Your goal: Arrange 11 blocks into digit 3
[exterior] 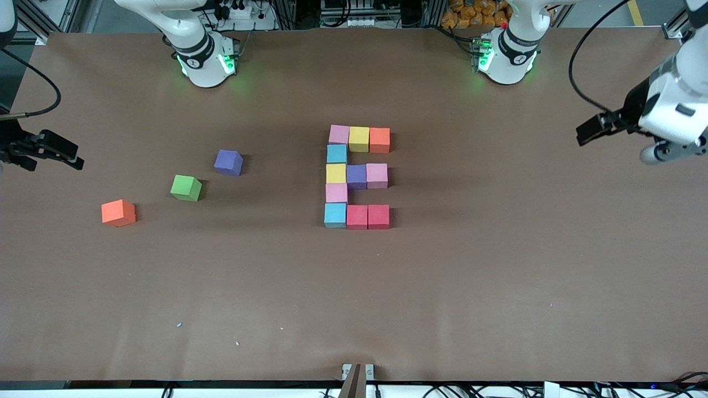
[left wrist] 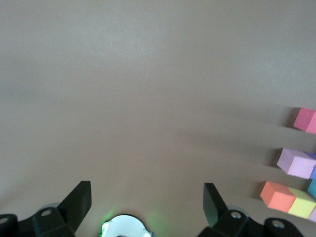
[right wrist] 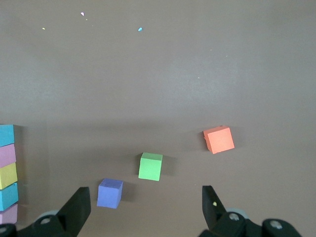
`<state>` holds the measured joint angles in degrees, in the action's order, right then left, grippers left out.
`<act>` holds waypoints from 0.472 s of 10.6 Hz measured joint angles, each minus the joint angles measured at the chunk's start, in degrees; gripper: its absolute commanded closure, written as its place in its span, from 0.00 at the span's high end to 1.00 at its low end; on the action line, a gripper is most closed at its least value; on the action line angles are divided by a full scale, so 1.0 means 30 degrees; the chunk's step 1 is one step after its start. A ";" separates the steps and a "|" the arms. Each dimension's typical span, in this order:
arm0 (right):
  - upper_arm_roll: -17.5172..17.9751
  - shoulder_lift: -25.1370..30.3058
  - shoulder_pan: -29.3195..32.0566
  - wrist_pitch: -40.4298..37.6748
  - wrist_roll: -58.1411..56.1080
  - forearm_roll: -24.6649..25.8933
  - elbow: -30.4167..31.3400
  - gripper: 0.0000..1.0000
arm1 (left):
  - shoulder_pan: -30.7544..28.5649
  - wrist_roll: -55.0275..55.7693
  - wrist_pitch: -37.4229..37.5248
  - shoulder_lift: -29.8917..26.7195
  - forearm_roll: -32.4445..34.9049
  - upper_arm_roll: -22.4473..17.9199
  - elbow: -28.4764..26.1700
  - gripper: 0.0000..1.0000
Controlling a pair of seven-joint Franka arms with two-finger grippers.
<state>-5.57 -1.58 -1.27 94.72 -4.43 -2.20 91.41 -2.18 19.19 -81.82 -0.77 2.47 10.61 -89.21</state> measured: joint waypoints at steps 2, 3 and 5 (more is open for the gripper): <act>0.0001 0.0000 -0.0003 0.0000 0.0007 0.0000 0.0000 1.00 | -0.0008 -0.0699 -0.0048 -0.0952 0.0000 -0.0140 -0.0674 1.00; 0.0002 0.0000 -0.0004 0.0000 0.0007 0.0000 0.0000 1.00 | -0.0013 -0.1089 -0.0250 -0.1211 0.0000 -0.0236 -0.0758 1.00; 0.0008 -0.0001 -0.0041 0.0000 0.0007 0.0000 0.0000 1.00 | -0.0015 -0.2291 -0.1063 -0.1529 0.0000 -0.0459 -0.0832 1.00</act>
<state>-5.55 -1.58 -1.39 94.72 -4.40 -2.20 91.41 -2.23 12.32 -85.01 -5.36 2.47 9.23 -91.71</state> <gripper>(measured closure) 0.000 0.000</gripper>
